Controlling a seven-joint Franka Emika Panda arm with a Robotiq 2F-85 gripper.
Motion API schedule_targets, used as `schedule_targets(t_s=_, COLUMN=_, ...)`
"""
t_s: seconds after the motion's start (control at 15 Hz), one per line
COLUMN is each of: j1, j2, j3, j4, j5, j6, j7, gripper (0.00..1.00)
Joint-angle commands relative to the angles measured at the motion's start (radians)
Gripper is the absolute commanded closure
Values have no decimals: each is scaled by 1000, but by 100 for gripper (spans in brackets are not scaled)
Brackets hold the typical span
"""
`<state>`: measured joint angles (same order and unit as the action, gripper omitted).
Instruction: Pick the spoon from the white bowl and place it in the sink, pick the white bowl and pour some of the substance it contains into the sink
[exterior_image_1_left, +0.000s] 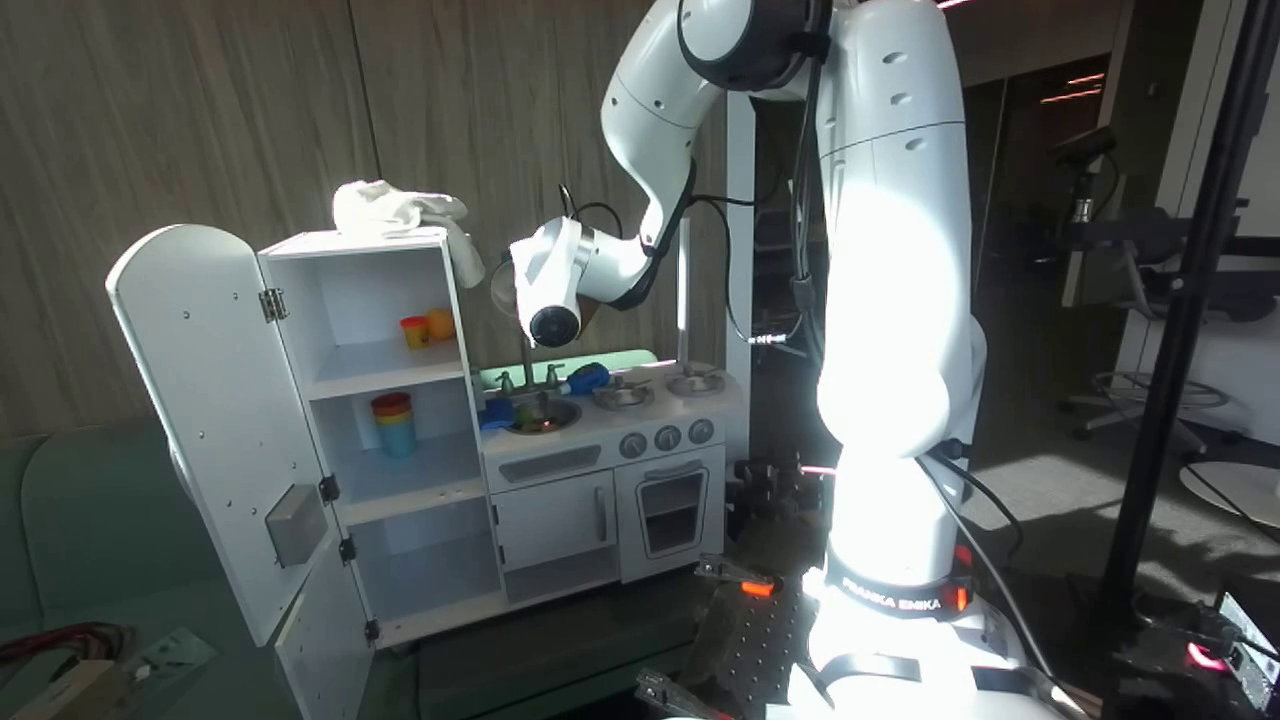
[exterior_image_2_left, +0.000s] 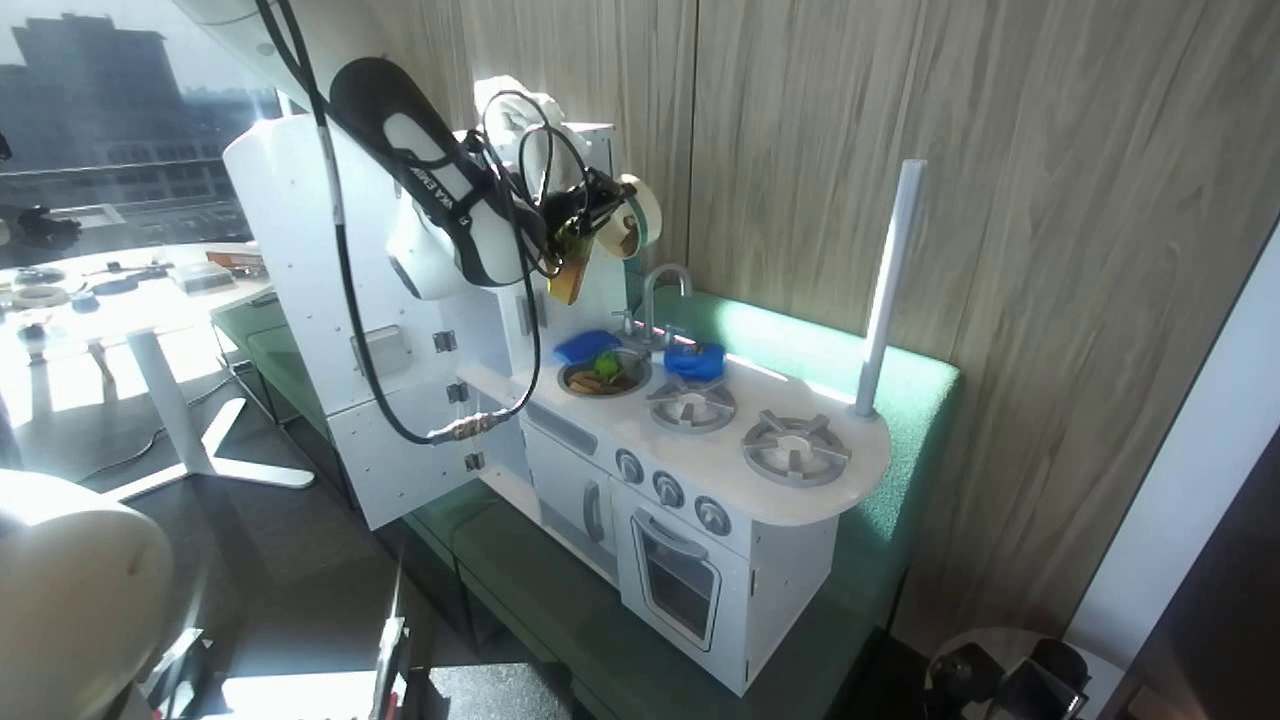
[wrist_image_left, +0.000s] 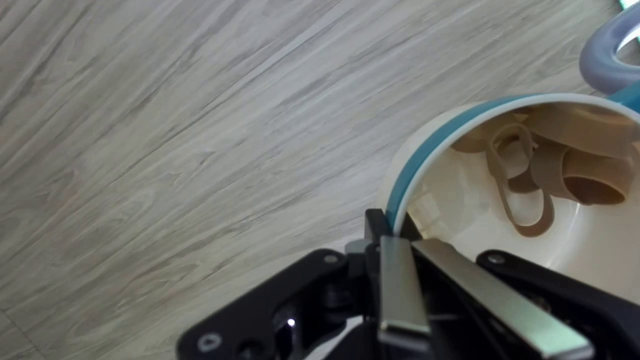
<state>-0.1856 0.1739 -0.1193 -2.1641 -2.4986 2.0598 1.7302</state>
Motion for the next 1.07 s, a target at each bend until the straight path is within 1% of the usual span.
schedule_targets(t_s=0.0, j1=0, j2=-76, j3=4, j4=-6, j5=110, j6=25, j7=-26, gripper=99)
schedule_targets(t_s=0.07, j1=-1, j2=-91, j3=2, j4=-9, j5=160, j6=50, j7=-34, gripper=99)
schedule_targets(t_s=0.2, j1=-8, j2=-134, j3=-5, j4=-7, j5=309, j6=139, j7=-85, gripper=99)
schedule_targets(t_s=0.33, j1=-12, j2=-196, j3=-17, j4=-17, j5=439, j6=189, j7=-111, gripper=99)
schedule_targets(t_s=0.47, j1=-15, j2=-258, j3=-37, j4=-27, j5=594, j6=238, j7=-176, gripper=99)
schedule_targets(t_s=0.73, j1=-28, j2=-346, j3=-105, j4=-41, j5=912, j6=304, j7=-346, gripper=99)
schedule_targets(t_s=0.87, j1=-40, j2=-357, j3=-148, j4=-42, j5=1067, j6=328, j7=-436, gripper=99)
schedule_targets(t_s=1.0, j1=-57, j2=-341, j3=-184, j4=-37, j5=1209, j6=318, j7=-496, gripper=99)
